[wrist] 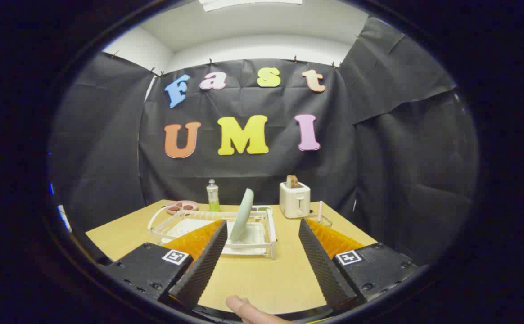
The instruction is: Take the plate from the dish rack, then take the spoon from the basket and place it into the plate.
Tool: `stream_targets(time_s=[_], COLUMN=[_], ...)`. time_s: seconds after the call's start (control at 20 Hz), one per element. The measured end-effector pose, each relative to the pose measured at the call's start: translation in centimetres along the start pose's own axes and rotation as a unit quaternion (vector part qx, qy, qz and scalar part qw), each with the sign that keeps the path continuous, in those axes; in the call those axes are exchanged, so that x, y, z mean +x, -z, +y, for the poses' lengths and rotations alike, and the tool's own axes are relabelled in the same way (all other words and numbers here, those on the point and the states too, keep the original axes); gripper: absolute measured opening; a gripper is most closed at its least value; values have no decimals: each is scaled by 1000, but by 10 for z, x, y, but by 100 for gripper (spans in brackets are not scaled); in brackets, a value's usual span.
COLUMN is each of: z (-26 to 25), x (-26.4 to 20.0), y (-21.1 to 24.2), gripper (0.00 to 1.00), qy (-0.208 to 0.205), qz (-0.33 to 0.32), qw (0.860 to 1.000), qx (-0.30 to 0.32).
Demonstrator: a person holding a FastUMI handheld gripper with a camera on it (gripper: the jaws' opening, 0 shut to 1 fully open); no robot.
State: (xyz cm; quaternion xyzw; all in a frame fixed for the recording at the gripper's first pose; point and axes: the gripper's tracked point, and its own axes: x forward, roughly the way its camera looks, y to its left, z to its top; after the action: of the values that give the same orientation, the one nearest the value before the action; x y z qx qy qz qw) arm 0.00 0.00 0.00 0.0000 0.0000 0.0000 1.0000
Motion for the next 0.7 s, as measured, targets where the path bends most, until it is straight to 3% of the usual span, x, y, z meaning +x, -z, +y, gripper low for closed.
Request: stream_targets(time_s=[0.7], z=[-11], x=[-5], y=[-9], gripper=[100], qy=[30], qz=[-37], qw=[998], qx=[-31])
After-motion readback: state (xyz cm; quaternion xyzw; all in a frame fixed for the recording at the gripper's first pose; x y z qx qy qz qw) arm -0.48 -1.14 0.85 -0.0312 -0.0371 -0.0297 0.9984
